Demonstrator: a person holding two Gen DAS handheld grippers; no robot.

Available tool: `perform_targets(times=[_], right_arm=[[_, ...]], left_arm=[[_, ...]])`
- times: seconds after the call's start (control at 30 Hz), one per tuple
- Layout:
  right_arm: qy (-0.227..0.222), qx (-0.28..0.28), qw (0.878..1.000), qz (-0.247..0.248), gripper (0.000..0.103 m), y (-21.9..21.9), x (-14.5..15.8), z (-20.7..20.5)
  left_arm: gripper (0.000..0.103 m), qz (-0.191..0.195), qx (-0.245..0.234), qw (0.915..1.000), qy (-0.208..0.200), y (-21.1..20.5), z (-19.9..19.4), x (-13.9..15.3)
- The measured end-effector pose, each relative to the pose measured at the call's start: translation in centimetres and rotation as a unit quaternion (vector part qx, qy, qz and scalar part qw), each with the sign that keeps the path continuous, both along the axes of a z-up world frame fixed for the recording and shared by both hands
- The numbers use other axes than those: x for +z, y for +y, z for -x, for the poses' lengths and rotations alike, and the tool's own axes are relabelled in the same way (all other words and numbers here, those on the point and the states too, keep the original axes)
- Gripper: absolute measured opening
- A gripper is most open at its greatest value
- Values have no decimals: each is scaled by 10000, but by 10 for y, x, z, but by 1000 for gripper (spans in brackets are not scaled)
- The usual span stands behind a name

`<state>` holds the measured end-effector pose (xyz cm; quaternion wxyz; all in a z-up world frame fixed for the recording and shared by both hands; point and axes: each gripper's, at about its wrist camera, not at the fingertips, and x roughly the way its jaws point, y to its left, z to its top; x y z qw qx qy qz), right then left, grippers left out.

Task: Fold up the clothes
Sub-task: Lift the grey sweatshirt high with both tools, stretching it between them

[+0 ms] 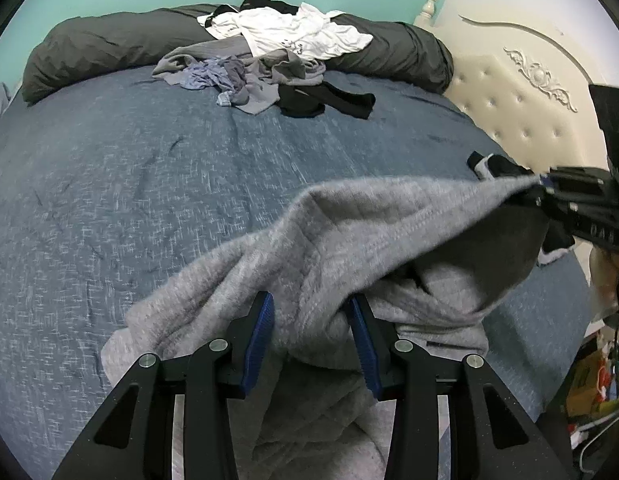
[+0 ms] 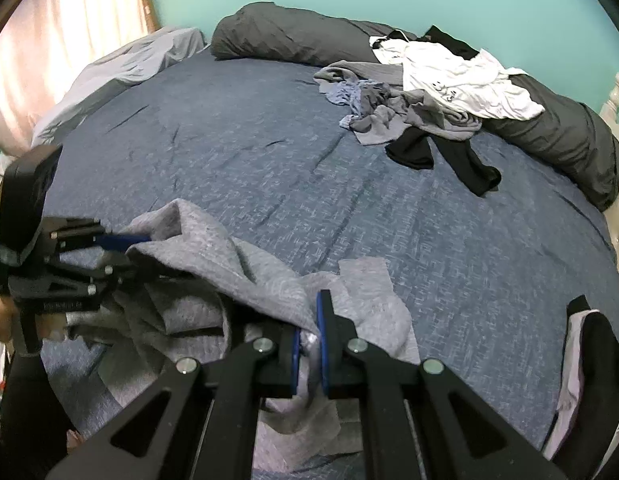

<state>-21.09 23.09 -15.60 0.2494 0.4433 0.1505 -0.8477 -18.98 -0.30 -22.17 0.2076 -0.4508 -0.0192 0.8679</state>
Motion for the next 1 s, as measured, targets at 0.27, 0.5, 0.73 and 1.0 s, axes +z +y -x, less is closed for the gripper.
perform_targets(times=[0.27, 0.5, 0.73, 1.0], right_arm=[[35, 30, 10000, 51, 7, -4, 2, -3], [295, -204, 9993, 65, 7, 8, 22, -11], [1075, -350, 9935, 143, 7, 1, 115, -39], [2092, -429, 9765, 277, 7, -1, 262, -82]], left_arm=[[6, 215, -221, 9994, 140, 10, 5, 5], [5, 318, -78, 9979, 552, 1, 0, 45], [5, 343, 61, 9889, 1444, -7, -18, 170], [5, 459, 139, 9680, 2464, -14, -69, 329]])
